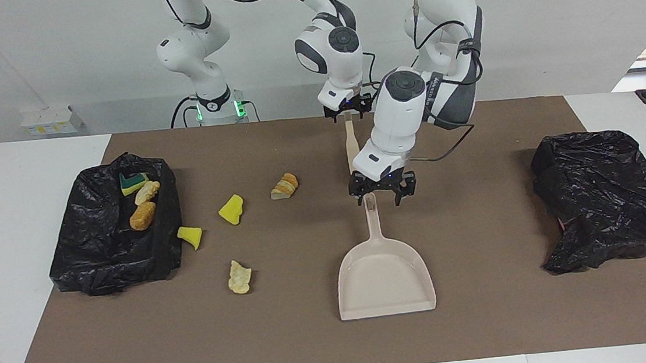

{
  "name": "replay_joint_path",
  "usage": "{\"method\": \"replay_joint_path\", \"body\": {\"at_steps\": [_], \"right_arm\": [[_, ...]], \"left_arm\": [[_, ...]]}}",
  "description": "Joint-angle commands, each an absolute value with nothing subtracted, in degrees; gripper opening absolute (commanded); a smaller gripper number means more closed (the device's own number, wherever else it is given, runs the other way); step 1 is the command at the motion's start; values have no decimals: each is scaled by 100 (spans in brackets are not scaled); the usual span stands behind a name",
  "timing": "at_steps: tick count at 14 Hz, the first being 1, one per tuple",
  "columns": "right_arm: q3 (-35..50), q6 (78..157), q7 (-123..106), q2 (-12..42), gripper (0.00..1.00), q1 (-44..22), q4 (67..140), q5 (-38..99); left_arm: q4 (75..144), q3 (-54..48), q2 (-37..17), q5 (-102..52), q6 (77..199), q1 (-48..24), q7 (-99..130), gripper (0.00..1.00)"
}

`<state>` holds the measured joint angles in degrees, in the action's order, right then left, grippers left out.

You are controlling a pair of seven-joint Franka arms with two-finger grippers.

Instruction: Sweep and dump trash in bin

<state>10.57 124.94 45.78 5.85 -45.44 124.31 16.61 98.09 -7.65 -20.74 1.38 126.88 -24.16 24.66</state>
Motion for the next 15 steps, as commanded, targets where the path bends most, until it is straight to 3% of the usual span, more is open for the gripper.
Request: {"method": "replay_joint_path", "body": {"at_steps": [1,2,4,6,8,9,12,15], "right_arm": [[1072,12665,4693,483,15,-4561,12630,1784],[1072,12682,4693,466,3,-4562,12639,1784],[1072,12691,4781,475,0,-4562,12630,1793],[1072,12691,5017,510,0,-4562,12542,1784],[1055,12657,5211,344,0,-4544,12516,1679],[1037,12604,5212,195,0,-4492,12524,1679],[1020,12131,5168,-262,0,-4027,12604,1670],[1020,11403,4924,-763,0,-3307,12621,1443]], "left_arm": [[9888,-703,-2153,334,12867,-2505,2575,100],[10010,-703,-2171,369,12885,-2514,2575,100],[10090,-703,-2162,439,12946,-2584,2575,82],[10099,-703,-2171,439,13051,-2575,2558,56],[10099,-703,-2180,440,13095,-2566,2531,23],[10107,-703,-2171,439,13113,-2532,2514,0],[10064,-703,-2250,343,13245,-2294,2479,0],[10011,-694,-1987,334,12747,-2154,1814,0]]}}
